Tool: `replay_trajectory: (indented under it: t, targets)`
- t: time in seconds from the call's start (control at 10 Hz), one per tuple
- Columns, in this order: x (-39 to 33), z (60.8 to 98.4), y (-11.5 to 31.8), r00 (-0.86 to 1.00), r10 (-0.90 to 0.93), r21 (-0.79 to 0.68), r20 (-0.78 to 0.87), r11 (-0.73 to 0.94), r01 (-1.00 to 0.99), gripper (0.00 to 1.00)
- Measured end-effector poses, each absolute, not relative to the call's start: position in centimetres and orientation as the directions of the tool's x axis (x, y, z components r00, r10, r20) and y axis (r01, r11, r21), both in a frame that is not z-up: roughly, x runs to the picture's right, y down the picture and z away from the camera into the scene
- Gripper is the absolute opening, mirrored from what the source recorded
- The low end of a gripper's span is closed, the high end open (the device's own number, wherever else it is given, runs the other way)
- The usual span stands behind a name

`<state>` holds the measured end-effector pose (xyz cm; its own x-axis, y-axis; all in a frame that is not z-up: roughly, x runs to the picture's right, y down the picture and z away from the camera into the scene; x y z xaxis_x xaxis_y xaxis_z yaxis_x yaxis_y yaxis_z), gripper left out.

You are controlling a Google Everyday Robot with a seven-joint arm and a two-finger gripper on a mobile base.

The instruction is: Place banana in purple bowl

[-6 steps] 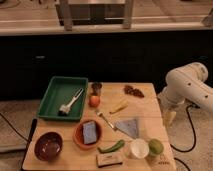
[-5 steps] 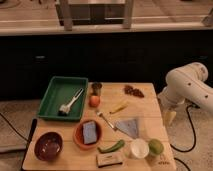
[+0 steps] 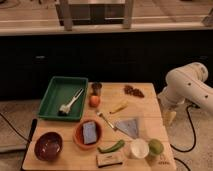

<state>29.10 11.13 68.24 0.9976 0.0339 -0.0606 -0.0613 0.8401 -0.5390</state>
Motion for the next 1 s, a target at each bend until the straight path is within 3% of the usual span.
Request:
replay_trajectory:
  t: [1.0]
  targets:
    - [22.4, 72.2, 11.3, 0.994, -0.112, -0.542, -0.003, 0.835, 0.093, 0.80]
